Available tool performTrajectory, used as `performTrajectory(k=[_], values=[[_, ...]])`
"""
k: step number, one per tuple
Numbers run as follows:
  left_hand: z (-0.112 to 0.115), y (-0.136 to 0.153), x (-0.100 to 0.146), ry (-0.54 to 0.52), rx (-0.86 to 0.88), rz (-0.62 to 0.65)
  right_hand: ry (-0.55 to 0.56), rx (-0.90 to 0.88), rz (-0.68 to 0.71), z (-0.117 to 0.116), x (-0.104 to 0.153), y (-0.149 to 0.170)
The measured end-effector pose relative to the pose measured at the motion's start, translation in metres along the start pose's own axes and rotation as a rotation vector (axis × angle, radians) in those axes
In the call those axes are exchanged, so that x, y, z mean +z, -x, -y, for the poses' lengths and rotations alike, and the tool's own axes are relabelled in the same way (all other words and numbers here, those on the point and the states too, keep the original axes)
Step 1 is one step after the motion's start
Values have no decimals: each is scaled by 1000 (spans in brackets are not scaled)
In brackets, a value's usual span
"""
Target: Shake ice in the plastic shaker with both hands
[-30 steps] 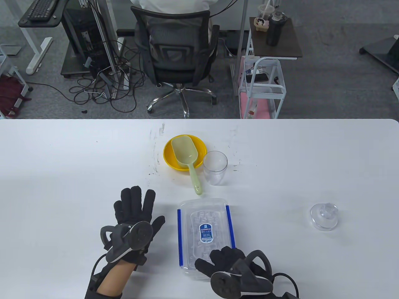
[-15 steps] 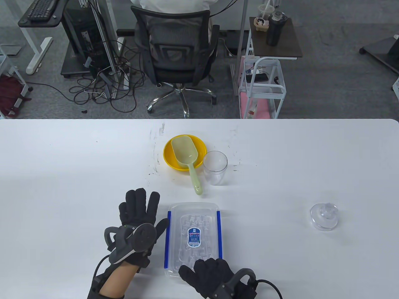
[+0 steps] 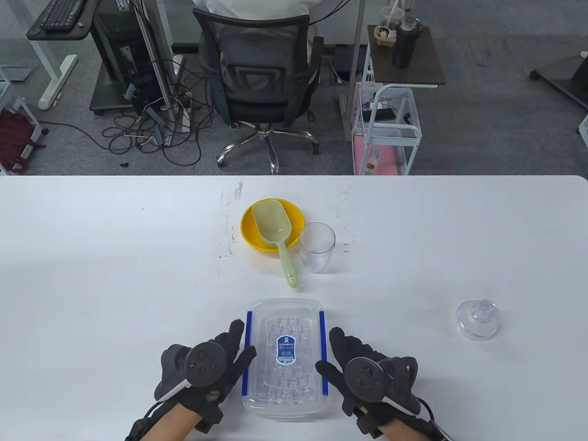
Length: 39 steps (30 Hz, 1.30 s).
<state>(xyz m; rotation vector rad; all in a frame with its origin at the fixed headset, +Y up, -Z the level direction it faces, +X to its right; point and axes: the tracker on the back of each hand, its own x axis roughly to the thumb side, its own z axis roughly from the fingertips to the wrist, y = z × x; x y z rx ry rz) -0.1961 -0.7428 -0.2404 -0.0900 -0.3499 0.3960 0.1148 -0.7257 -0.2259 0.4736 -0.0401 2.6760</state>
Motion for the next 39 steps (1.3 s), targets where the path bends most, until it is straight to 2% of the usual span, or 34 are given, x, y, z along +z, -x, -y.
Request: performTrajectory(k=[2, 7, 9, 13, 21, 39], values=[[4, 3, -2, 22, 88, 20, -82, -142, -43, -8, -2, 6], [9, 4, -2, 30, 125, 42, -161, -247, -91, -17, -3, 10], [12, 3, -2, 47, 224, 22, -180, -295, -101, -20, -4, 11], [14, 6, -6, 59, 266, 32, -183, -343, -107, -22, -5, 11], [13, 9, -16, 70, 329, 55, -152, -376, -115, -20, -7, 14], [16, 11, -18, 103, 414, 78, -144, -304, -122, -17, -5, 12]])
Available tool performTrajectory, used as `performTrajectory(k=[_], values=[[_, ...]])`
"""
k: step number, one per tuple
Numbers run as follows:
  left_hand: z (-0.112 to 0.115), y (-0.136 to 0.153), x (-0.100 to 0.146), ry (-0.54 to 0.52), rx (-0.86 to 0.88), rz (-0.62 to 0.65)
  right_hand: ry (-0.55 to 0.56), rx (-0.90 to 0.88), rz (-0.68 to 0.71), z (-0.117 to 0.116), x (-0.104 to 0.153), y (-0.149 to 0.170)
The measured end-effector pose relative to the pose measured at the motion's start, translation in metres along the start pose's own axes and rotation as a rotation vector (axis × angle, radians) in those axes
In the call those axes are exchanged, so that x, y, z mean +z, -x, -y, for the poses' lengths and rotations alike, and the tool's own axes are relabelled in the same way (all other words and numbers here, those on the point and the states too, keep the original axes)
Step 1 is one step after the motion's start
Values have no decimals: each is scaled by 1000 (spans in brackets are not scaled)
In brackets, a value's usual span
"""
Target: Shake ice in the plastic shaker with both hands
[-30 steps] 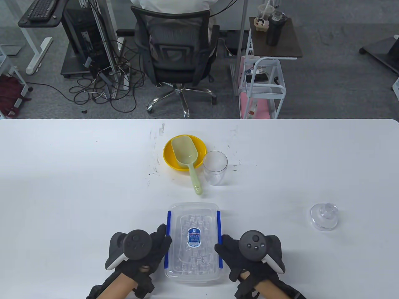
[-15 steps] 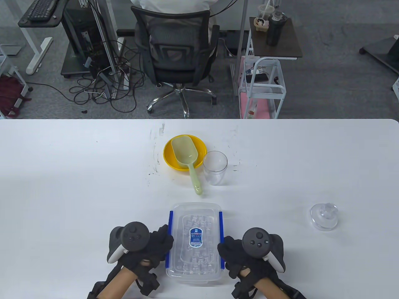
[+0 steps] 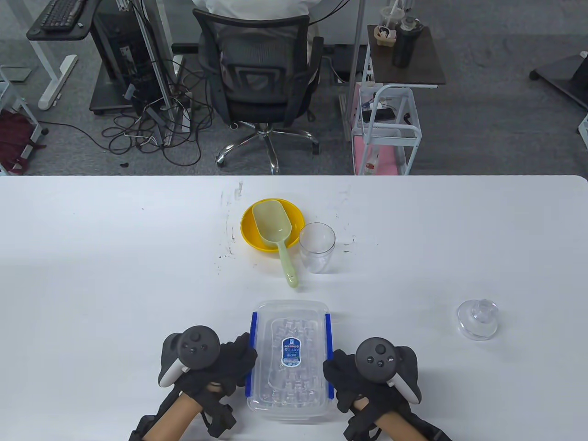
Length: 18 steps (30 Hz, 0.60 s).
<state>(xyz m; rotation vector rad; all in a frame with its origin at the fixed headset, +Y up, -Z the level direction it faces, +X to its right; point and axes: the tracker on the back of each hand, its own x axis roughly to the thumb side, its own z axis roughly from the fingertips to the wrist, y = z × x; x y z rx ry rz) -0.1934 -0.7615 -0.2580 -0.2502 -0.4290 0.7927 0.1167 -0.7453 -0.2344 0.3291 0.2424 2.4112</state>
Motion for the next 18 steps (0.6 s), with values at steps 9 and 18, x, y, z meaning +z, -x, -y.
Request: performTrajectory(k=[9, 18], values=[[0, 1, 1, -38, 63, 18, -18, -32, -68, 7, -3, 9], [1, 5, 1, -48, 12, -7, -71, -125, -124, 11, -8, 23]])
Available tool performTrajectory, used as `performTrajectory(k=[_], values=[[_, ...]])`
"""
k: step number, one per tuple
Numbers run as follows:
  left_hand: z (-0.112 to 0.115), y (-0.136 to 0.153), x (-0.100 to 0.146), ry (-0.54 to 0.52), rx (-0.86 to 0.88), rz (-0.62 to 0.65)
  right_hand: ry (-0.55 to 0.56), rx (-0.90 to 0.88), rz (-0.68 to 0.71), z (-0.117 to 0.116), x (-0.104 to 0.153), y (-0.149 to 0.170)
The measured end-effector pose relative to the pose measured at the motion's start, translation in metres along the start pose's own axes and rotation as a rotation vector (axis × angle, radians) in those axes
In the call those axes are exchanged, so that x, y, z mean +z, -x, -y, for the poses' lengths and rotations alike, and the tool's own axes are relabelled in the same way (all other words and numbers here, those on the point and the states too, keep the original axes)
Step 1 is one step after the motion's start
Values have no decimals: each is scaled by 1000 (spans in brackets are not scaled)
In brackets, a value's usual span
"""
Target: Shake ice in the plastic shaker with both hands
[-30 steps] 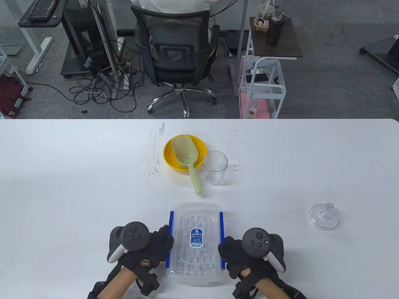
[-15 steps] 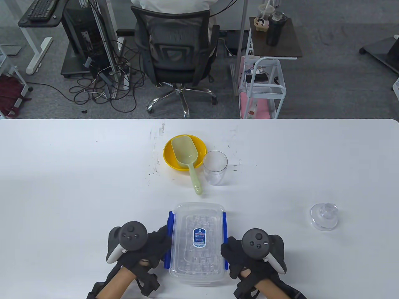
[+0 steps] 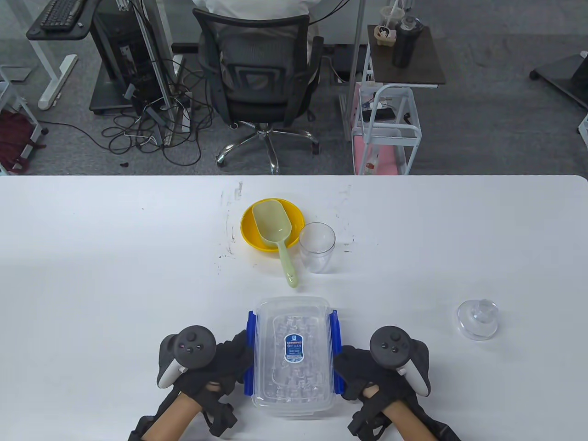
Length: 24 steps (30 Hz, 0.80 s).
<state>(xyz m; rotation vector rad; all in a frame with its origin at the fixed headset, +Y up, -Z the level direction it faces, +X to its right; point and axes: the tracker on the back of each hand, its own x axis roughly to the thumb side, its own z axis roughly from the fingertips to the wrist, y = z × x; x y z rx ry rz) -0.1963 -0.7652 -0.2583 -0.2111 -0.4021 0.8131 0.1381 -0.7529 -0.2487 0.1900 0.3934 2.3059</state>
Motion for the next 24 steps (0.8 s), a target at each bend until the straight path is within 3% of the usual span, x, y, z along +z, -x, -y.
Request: performTrajectory(k=[3, 6, 9, 11, 13, 15, 17, 24], values=[[-2, -2, 1, -67, -64, -15, 102, 130, 10, 5, 4, -4], [-5, -6, 5, -126, -203, -27, 289, 367, 71, 11, 9, -11], [-9, -22, 12, -230, -522, 0, 384, 471, 158, 12, 18, -24], [-9, -28, 14, -249, -540, 28, 340, 427, 210, 9, 20, -30], [-5, -26, 14, -211, -423, 32, 279, 389, 224, 3, 20, -31], [3, -22, 14, -122, -284, 12, 193, 374, 219, -4, 19, -32], [9, -23, 14, -65, -200, 30, 181, 370, 224, -5, 19, -32], [13, -26, 16, -74, -223, 62, 144, 259, 218, -5, 16, -27]])
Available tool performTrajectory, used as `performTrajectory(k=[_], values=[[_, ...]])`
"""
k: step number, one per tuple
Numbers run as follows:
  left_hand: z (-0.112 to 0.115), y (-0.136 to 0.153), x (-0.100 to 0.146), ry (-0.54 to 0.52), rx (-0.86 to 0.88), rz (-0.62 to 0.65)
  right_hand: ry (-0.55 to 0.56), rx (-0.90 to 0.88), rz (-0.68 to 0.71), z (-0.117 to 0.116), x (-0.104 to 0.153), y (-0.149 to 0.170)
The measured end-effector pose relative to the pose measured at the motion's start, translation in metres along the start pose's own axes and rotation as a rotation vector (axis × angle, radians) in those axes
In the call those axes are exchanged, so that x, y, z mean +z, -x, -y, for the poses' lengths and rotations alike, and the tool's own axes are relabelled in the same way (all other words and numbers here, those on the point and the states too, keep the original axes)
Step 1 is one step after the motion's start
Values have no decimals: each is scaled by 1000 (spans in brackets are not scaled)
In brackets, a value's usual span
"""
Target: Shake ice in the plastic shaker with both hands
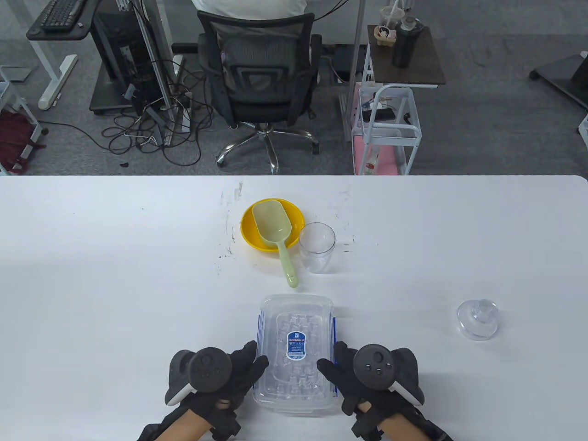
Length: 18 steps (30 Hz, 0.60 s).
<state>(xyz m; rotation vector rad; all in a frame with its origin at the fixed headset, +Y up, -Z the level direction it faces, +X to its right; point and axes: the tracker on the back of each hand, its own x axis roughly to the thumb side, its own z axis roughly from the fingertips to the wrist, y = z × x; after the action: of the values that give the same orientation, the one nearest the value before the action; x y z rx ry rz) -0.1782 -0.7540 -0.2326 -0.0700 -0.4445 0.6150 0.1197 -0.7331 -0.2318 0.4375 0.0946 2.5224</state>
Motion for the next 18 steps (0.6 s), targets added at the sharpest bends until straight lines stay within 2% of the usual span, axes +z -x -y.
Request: performTrajectory(k=[8, 12, 18], values=[[-14, -13, 7, -43, -42, 18, 35, -31, 7, 5, 2, -1], [-14, -9, 6, -19, 50, 2, 33, -47, 6, 5, 1, 1], [-14, -8, 6, -6, 43, 1, 15, -105, -6, 7, 1, 3]])
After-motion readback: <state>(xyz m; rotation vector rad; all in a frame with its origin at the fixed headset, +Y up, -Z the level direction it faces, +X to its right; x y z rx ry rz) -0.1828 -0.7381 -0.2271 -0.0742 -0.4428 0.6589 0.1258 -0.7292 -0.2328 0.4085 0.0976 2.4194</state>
